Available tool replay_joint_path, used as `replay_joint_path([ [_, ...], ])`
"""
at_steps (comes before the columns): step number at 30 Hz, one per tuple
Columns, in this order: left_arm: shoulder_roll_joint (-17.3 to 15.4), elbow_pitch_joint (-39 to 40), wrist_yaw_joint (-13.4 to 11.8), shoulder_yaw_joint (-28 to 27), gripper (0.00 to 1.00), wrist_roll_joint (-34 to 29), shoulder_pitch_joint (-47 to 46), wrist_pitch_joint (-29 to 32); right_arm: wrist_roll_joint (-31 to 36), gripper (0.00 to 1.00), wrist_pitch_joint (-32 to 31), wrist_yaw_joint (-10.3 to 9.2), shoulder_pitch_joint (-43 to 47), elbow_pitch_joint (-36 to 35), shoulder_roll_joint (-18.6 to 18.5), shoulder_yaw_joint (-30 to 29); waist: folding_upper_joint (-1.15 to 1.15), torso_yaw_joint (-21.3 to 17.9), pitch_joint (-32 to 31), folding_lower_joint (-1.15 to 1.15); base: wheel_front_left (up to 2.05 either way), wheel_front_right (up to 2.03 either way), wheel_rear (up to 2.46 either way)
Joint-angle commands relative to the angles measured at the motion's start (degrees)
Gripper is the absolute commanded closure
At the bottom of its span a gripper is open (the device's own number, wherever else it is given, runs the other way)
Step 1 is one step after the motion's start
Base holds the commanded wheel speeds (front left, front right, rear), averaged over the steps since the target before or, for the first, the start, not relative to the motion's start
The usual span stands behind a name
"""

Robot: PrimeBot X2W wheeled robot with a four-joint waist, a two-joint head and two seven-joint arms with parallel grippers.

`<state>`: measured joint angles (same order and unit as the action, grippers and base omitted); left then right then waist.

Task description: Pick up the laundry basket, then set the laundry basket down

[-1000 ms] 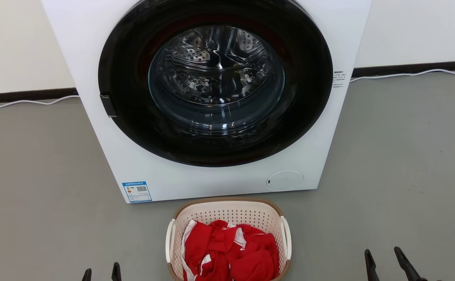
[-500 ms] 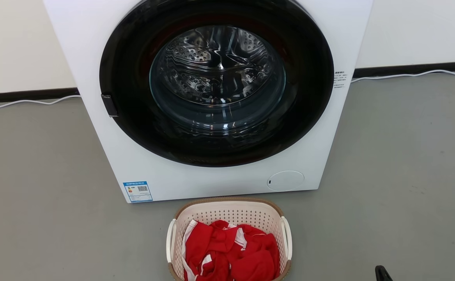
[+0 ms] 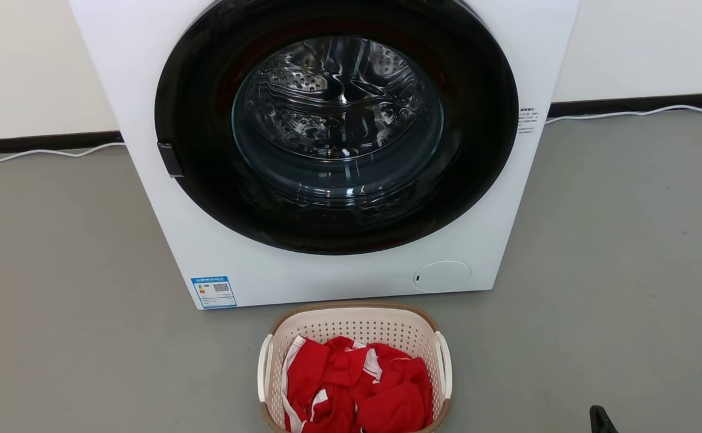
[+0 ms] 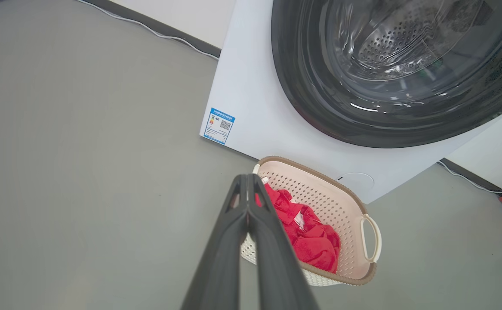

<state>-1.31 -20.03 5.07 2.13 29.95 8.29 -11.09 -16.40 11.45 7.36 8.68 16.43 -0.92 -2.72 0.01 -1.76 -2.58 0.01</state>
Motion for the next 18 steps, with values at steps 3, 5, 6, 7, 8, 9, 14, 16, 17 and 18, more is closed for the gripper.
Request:
replay_joint_path([
  [3,-0.8,1.7,0.4,-0.9,1.0,2.4,-2.8,0.6,-3.0,1.0,-0.9,0.02,-2.6,-1.4,-0.8,-0.2,-0.01,0.0,0.1,-0.01,0.0,0.0,0.0],
  [5,-0.8,1.7,0.4,-1.0,1.0,3.6,-3.0,0.9,-4.4,1.0,-1.2,0.03,-2.8,-1.4,-0.8,-0.3,-0.01,0.1,0.1,-0.01,0.0,0.0,0.0],
  [6,-0.8,1.8,0.5,-1.1,1.0,4.2,-3.1,1.1,-5.1,1.0,-1.4,0.03,-2.9,-1.4,-0.8,-0.3,-0.01,0.1,0.2,-0.01,0.0,0.0,0.0],
  [7,-0.8,1.8,0.5,-1.2,1.0,4.8,-3.2,1.2,-5.8,1.0,-1.5,0.03,-3.0,-1.4,-0.8,-0.4,-0.01,0.1,0.2,-0.01,0.0,0.0,0.0],
  [8,-0.8,1.9,0.5,-1.3,1.0,5.3,-3.3,1.4,-6.5,1.0,-1.7,0.03,-3.2,-1.4,-0.8,-0.4,-0.01,0.1,0.2,-0.01,0.0,0.0,0.0],
  [9,-0.8,1.9,0.5,-1.3,1.0,5.9,-3.5,1.6,-7.2,1.0,-1.9,0.03,-3.3,-1.4,-0.8,-0.4,-0.01,0.1,0.2,-0.01,0.0,0.0,0.0],
  [14,-0.8,2.1,0.6,-1.7,1.0,8.8,-4.0,2.4,-10.8,1.0,-2.7,0.03,-3.9,-1.5,-0.9,-0.6,-0.01,0.2,0.4,-0.01,0.0,0.0,0.0],
  [16,-0.9,2.2,0.6,-1.9,1.0,10.0,-4.2,2.7,-12.2,1.0,-3.0,0.04,-4.1,-1.5,-0.9,-0.7,-0.01,0.3,0.4,-0.01,0.0,0.0,0.0],
  [17,-0.9,2.2,0.7,-1.9,1.0,10.5,-4.4,2.9,-12.9,1.0,-3.2,0.04,-4.2,-1.5,-0.9,-0.7,-0.01,0.3,0.4,-0.01,0.0,0.0,0.0],
  [18,-0.9,2.3,0.7,-2.0,1.0,11.1,-4.5,3.0,-13.6,1.0,-3.3,0.04,-4.4,-1.5,-0.9,-0.8,-0.01,0.3,0.5,-0.01,0.0,0.0,0.0],
])
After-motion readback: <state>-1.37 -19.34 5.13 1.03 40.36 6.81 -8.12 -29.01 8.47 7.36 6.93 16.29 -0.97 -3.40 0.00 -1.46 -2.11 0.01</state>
